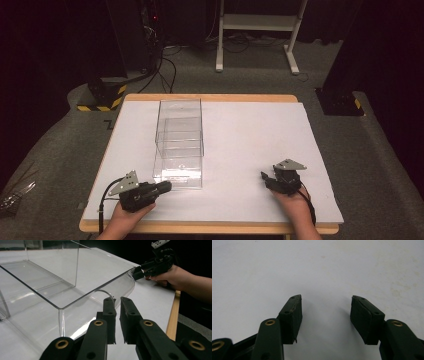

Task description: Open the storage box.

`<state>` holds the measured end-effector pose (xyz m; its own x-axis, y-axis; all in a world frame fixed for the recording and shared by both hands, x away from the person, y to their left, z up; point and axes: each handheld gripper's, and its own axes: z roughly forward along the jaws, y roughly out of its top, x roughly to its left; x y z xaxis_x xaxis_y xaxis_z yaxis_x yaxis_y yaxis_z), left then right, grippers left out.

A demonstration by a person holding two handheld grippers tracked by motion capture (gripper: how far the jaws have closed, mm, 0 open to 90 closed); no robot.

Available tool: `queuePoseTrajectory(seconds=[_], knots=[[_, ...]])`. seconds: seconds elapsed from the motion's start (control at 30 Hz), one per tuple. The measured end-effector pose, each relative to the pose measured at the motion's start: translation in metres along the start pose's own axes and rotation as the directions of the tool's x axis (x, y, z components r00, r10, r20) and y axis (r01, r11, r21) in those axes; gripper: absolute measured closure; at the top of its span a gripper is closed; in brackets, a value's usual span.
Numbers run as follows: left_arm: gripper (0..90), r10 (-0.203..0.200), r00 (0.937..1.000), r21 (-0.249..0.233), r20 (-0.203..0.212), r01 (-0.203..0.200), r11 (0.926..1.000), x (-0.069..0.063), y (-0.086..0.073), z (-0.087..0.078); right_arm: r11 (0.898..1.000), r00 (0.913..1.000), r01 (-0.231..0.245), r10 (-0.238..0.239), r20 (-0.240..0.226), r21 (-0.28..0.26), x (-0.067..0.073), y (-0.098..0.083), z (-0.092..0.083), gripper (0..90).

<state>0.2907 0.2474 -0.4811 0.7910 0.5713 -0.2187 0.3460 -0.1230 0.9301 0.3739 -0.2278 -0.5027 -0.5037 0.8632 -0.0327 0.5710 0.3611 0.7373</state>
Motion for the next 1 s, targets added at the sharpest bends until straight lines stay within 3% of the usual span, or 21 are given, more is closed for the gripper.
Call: queuePoseTrajectory(seconds=[0.53,1.0], knots=[[83.6,-0.003,0.9998,-0.008,0.02,0.003,1.0,-0.0058,-0.0073,0.0006,1.0,1.0,0.002,-0.002,-0.001,0.0,0.0001,0.0,-0.0001,43.2],[83.7,0.031,0.9994,0.002,0.017,-0.031,0.9995,-0.0099,-0.0078,-0.0023,1.0,1.0,-0.002,0.002,-0.005,0.0,-0.0004,0.0,0.0,43.3]])
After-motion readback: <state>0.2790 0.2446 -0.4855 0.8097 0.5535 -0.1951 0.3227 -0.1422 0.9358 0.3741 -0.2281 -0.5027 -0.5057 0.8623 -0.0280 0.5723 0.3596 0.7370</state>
